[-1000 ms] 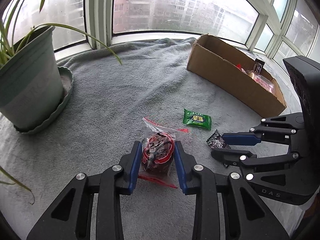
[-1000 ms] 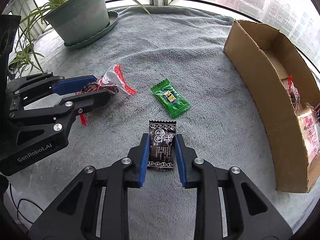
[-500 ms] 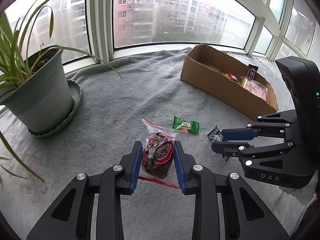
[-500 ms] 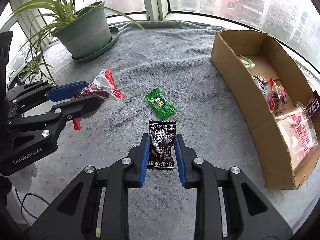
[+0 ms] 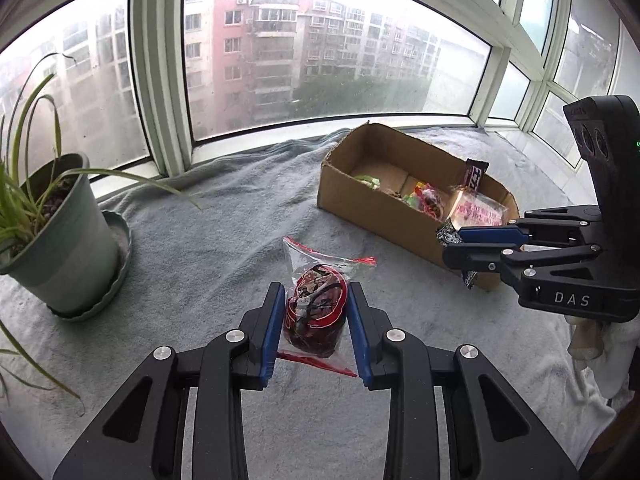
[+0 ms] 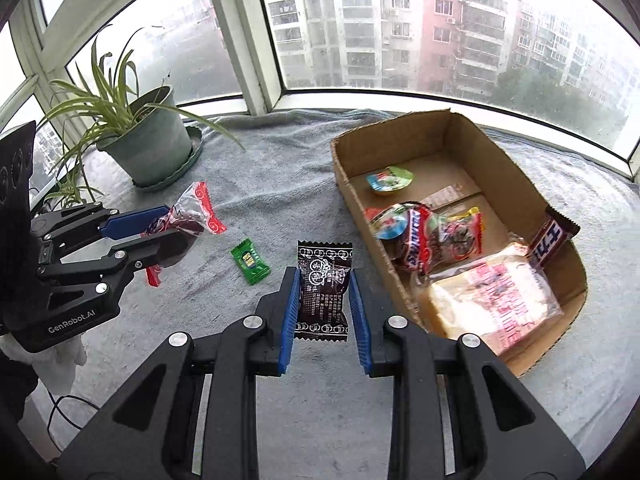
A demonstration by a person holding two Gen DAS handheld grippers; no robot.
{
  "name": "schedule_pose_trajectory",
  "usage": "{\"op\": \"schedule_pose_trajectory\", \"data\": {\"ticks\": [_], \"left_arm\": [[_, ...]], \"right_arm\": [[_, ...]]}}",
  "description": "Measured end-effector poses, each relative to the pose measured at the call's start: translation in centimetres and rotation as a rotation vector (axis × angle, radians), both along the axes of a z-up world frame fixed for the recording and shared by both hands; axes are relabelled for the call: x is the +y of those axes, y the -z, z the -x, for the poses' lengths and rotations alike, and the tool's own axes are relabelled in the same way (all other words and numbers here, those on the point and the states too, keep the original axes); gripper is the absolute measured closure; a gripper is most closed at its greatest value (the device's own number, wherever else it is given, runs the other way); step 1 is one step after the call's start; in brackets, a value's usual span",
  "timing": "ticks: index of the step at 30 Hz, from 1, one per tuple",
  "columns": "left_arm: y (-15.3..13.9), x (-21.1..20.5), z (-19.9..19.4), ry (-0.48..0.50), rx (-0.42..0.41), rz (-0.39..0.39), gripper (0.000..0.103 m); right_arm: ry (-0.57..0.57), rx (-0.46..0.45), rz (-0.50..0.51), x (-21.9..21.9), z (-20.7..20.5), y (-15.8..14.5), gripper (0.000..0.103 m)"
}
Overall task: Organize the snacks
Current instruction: 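Carry the black candy and red bag over the box with both tools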
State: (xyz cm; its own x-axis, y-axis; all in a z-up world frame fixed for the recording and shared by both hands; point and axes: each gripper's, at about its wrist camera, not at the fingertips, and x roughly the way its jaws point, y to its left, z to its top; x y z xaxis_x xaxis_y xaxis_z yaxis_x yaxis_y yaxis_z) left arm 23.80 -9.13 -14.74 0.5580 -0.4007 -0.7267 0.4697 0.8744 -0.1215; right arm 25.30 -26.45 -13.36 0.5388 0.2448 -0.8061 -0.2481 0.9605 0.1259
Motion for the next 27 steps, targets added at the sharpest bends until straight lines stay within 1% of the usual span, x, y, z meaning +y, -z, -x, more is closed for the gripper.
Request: {"op": "schedule_pose_trajectory", "data": {"ticks": [6,10,18,27], "left_arm": [[-1.4,-2.1,-1.0,0.005,-0.025,0.022,0.073],[-2.3,-3.6,-1.8,0.013,-0.041,0.038,0.073],[-3.2,-7.4,-3.9,0.041,-0.063,0.061,0.073],[-3.2,-10.9,-6.7,0.070,-0.069,0.069,0.073]], "right_arm": [[0.024,-0.040,0.035,-2.6,-1.4,-1.6,0.077],[0.039,-0.067,0.055,-4.2,-2.0,-2.1,0.077],[0.086,-0.066,0.073,-7.2,-3.5,-1.9,0.077],[0.121,-0.047,0.086,-9.8,-4.9,-0.5,0.077]]}}
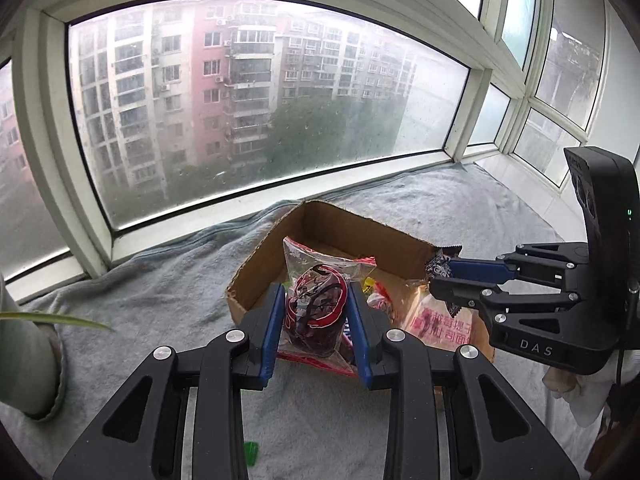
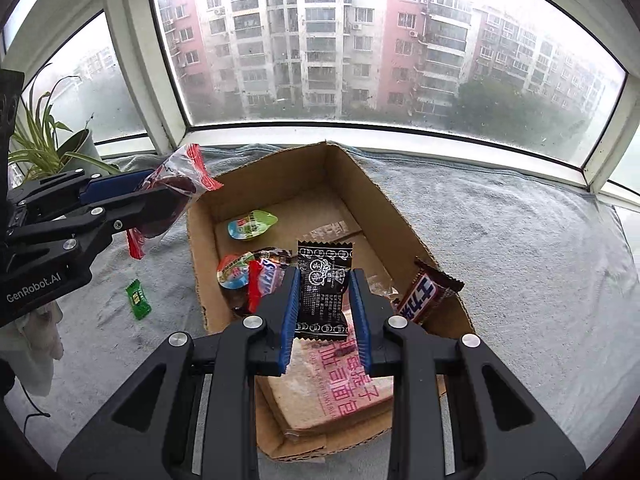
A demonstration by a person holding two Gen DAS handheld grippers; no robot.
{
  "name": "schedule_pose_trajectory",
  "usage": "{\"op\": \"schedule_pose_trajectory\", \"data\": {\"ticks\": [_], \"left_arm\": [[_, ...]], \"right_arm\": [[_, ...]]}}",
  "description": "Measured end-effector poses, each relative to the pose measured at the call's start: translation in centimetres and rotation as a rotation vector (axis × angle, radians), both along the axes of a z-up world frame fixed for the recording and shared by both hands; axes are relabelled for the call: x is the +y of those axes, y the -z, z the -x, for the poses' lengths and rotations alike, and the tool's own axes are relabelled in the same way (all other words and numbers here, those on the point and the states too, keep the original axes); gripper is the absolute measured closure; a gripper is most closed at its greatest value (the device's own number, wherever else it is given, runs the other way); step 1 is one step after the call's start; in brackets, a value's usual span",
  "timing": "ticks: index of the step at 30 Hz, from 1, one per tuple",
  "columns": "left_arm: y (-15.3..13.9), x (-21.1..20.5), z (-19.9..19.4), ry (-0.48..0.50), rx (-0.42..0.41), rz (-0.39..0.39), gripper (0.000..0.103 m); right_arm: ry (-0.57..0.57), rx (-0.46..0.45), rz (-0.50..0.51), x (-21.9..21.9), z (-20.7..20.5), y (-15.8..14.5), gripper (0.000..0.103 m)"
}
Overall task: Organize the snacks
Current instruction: 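Carry the black candy and red bag over the box with both tools, then open both tools to drop the black candy and red bag in the box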
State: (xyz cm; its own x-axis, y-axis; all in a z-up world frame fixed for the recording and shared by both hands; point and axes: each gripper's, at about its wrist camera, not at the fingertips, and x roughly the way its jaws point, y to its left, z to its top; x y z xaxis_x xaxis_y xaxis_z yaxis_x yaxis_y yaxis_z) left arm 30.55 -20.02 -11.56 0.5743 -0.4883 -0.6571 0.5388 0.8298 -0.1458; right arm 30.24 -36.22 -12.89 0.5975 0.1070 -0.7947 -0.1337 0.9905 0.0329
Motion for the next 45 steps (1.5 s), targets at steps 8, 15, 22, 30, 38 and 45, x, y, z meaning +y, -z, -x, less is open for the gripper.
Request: {"op": "schedule_pose_trajectory", "data": {"ticks": [8,15,22,30,38,45], "left_arm": [[1.4,-2.3,-2.1,0.022,0.016,-0.009,0.073],[2.7,-3.3,-2.6,0.039,0.040,-0.016,0.073],[2.9,-3.7,-2.7,0.042,0.048,-0.023,0.073],[2.6,-3.9,-2.7,0.024,0.053,-0.032,0.047],[2.1,-3.7,-2.5,0.020,0.045,-0.026,0.047],[1.5,-3.0,-1.8,0.019,0.033,-0.029,0.047]], "right_arm": [[0.021,0.022,0.003,-1.7,-1.2,1.6,0.077],[0.022,0.038,0.009,-1.9,-1.9,2.7,0.077],[0.025,0.045,0.012,-2.0,-2.0,3.0,0.077],[0.034,0.014,0.035,-2.0,-1.5,2.5,0.033],[0.034,0.013,0.033,-2.0,-1.3,2.1,0.033],[0.028,0.001,0.029,-1.6,-0.5,1.1,0.033]]}}
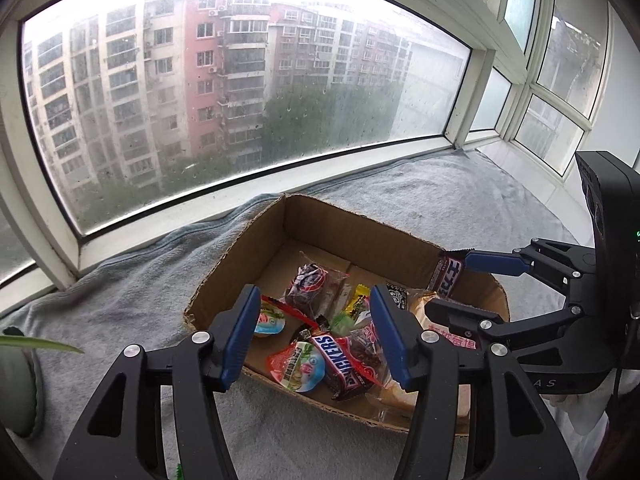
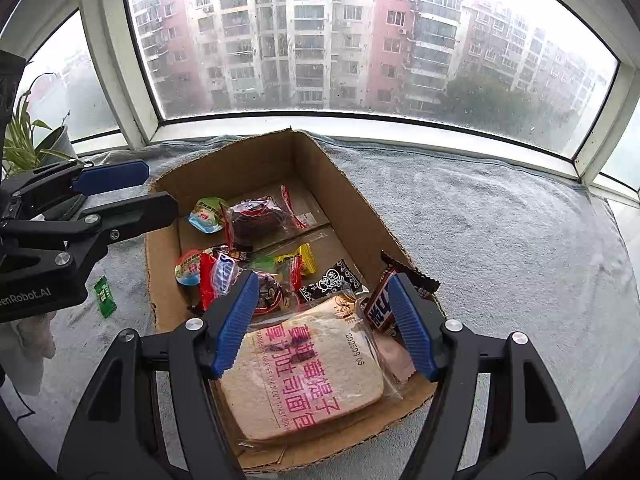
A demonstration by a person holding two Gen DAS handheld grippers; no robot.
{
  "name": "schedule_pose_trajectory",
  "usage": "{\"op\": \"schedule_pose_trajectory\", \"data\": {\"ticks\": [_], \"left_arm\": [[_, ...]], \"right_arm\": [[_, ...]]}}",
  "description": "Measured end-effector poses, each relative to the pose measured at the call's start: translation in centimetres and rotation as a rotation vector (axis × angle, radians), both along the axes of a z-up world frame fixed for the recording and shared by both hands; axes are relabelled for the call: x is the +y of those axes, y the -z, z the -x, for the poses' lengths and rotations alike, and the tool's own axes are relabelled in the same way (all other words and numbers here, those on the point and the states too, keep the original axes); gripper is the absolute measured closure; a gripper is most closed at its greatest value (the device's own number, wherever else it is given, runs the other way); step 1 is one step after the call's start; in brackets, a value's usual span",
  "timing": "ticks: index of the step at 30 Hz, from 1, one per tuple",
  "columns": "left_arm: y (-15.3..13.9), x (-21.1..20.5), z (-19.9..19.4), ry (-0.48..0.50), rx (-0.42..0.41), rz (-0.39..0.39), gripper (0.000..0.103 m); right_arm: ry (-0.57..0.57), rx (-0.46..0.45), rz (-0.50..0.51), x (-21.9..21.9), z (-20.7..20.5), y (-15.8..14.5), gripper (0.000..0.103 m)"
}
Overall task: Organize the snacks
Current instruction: 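Open both tools to drop the black candy and red bag in the box, then move the right tool to the green candy while the left tool approaches the clear packet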
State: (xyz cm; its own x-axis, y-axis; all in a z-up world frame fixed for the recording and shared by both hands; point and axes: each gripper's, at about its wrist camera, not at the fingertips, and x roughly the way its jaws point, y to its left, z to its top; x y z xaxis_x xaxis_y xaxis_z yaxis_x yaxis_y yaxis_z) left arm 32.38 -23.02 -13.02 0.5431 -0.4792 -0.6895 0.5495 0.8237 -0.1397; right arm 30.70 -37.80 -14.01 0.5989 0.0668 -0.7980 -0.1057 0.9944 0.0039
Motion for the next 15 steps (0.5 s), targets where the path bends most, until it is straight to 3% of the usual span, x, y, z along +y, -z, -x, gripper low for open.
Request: {"op": "schedule_pose_trajectory", "data": {"ticks": [15], "left_arm": [[-3.0,3.7,5.0,-0.003,-0.049,-0.005,0.047]], "right_arm": [[-0.041,-0.050,-0.044,1.9,4.2,-3.4,0.033]]}}
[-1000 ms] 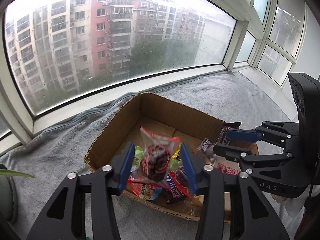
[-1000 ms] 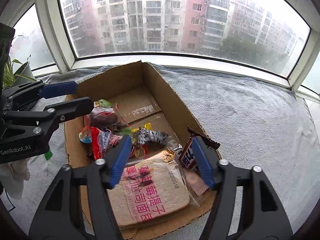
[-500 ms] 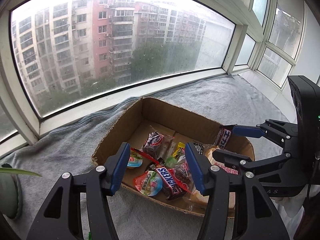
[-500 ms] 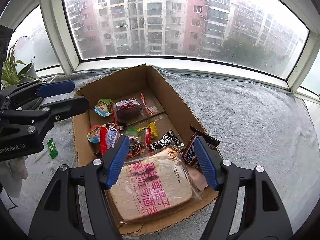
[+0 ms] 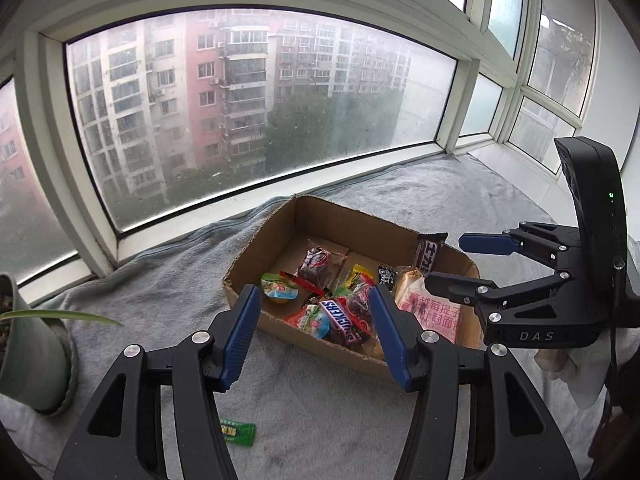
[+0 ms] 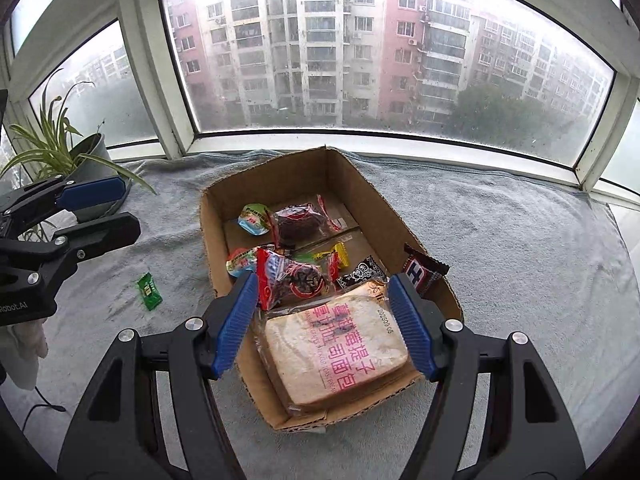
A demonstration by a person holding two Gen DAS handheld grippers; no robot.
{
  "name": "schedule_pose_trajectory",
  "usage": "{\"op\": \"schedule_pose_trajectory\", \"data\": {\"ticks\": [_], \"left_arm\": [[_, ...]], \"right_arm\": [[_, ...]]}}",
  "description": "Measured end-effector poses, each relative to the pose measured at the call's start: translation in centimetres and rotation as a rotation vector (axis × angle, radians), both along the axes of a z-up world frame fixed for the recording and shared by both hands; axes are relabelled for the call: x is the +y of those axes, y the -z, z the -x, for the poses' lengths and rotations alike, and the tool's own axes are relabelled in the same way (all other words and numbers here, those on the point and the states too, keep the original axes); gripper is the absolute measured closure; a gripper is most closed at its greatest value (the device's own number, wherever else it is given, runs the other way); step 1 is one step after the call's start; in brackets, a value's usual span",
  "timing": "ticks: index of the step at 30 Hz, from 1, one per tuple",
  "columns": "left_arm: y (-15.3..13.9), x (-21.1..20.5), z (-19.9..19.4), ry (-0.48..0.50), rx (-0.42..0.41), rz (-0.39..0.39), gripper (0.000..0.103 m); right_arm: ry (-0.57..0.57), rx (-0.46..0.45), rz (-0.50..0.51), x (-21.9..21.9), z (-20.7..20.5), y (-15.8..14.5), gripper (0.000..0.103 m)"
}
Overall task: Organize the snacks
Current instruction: 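Move the right tool to the green candy while the left tool approaches the clear packet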
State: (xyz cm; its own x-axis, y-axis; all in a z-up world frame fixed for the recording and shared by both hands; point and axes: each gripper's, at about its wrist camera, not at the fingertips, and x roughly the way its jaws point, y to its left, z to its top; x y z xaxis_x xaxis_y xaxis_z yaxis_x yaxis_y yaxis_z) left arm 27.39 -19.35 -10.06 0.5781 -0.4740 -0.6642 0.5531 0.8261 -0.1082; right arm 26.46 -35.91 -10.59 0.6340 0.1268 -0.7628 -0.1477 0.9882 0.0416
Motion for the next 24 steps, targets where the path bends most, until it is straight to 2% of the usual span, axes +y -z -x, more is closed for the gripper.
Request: {"op": "schedule_pose_trajectory", "data": {"ticks": [7,11,18,21,24], "left_arm": [[-1.5,4.0,3.4,-0.033,-0.026,0.017,0.047],[-1.6,6.7,5.6,-0.062,-0.013,0.031,0.047],[0.9,11.3,10.6,-0.124,0.058,0.022,0.047],[2.5,12.3,13.3,-0.153,0.087,0.006,0.047],[3.9,12.8,16.0,-0.185,0.125,0.023,0.047]], "right_arm": [[-0.052,-0.015,-0.048,1.2,2.6,-1.2,0.033],[-0.102,-0.017,-0.062,2.4,3.9,-1.3,0.033],[-0.196,0.007,-0.063,4.9,4.7,-0.1,0.033],[-0.230,0.019,-0.071,6.1,4.6,0.5,0.033],[-0.267,0.031,-0.067,7.4,4.5,1.3,0.033]]}}
